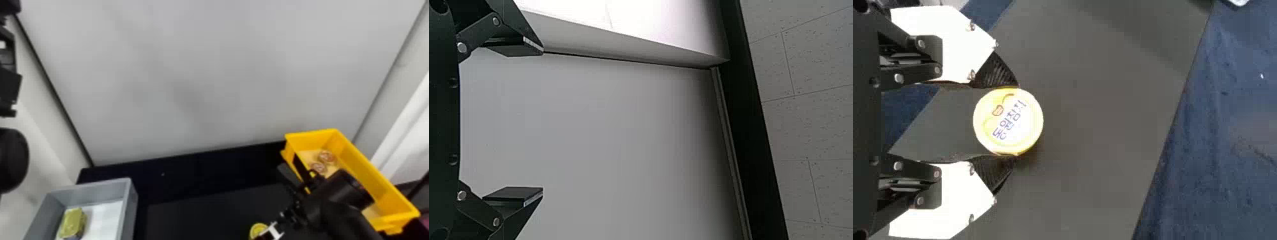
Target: Pick up the round yellow can and place it in the yellow rectangular box
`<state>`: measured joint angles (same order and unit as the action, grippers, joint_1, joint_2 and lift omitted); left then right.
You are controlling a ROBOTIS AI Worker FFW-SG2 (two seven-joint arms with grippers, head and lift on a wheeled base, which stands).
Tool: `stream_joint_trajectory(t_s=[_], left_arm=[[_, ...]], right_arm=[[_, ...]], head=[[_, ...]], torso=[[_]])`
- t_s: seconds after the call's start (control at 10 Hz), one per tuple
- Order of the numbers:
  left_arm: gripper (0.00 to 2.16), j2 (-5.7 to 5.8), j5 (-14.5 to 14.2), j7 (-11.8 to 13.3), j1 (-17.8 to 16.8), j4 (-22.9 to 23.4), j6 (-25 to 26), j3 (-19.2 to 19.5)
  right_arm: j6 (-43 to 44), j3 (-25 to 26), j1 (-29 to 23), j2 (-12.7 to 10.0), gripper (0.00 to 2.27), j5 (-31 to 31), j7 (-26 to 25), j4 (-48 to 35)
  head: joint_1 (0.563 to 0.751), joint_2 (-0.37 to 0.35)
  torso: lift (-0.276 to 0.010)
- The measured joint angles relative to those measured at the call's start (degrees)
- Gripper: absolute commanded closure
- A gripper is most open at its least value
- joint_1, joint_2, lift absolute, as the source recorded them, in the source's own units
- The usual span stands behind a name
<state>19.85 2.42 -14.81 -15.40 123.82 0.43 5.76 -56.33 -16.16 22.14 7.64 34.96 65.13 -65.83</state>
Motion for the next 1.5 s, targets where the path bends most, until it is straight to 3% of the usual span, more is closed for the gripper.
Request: stream_joint_trajectory(t_s=[0.4, 0.8, 1.5], left_arm=[[0.26, 0.52, -0.05, 0.02, 0.99, 1.62, 1.75, 2.05], [0.26, 0.73, -0.02, 0.12, 1.37, 1.97, 2.55, 2.2], [0.26, 0.71, -0.04, 0.21, 0.86, 1.95, 3.31, 1.13]], right_arm=[[-3.73, 6.76, -2.76, 0.33, 0.68, 9.18, 4.54, -11.71], [-6.89, 11.19, -2.2, 3.36, 0.68, 16.37, 7.25, -21.76], [-7.99, 19.61, -1.78, 8.52, 0.68, 20.85, 7.54, -25.89]], head=[[0.62, 0.02], [0.62, 0.02], [0.62, 0.02]], torso=[[0.0], [0.0], [0.0]])
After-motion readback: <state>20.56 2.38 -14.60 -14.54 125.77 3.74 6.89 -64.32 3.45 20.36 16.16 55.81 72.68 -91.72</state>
